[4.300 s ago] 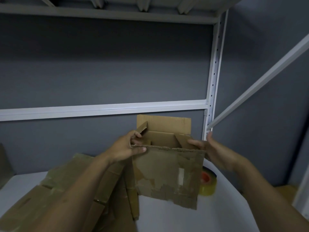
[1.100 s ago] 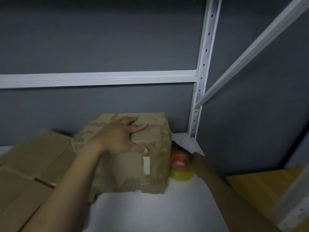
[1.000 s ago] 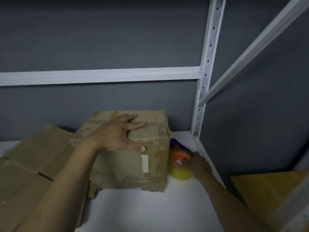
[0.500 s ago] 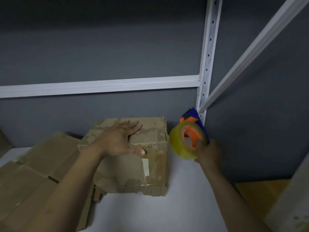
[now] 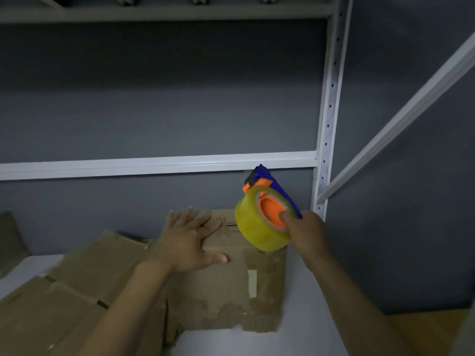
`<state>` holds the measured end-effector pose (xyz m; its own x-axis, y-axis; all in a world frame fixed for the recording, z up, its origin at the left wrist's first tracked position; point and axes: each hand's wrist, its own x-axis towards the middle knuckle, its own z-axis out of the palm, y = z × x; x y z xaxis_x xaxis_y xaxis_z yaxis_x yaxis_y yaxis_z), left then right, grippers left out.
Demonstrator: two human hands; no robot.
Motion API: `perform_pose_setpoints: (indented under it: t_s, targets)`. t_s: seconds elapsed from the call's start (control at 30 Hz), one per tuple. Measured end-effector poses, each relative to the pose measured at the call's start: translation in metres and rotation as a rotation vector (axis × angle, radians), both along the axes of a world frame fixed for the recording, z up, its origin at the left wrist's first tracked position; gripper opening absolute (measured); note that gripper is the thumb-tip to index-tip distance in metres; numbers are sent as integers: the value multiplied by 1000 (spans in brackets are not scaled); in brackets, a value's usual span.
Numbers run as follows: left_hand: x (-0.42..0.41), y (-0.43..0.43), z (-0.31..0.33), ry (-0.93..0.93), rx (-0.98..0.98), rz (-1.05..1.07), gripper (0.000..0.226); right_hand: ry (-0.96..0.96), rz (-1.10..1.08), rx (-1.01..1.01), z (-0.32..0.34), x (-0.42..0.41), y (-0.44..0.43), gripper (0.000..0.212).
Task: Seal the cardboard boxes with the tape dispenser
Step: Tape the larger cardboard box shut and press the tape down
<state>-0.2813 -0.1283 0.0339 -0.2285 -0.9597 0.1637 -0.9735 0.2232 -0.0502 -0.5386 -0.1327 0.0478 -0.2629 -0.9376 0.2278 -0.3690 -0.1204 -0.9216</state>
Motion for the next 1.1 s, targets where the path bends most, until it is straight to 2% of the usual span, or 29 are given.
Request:
perform_pose_setpoints:
  t_s: [0.13,0.2,0.3,0.4,0.53,0.7,0.93,1.0,1.1]
  targets:
    - [30,8,1,222,145,75,131,-218,53,67,-2,0,-4,35]
    - [26,8,3,286,131,36,117,-405,86,126,-3,-4,-2,32]
    - [6,7,1,345,61,-17,106,-453,70,123,2,-18,4,31]
    - [-19,3,-9,365,7,-67,104,-386,-5,49,9,-35,7,19]
    - [-30,-8,-18,340,-21,-79,116,-287,-61,48,4,-40,5,22]
    - [-17,-26,-18,269,-12,-109,136,-23,-81,-2,-1,-24,-8,35]
    - [-18,-33,-18,162,32,-105,143,23,-72,12,-3,-32,-23,36]
    - [-18,-29,-16,145,48,-99,141,75,-86,-27,-4,-33,-19,34]
    - [-23,-22,-6,9,-3,-89,142,175,-200,-169,-2,-27,-12,29]
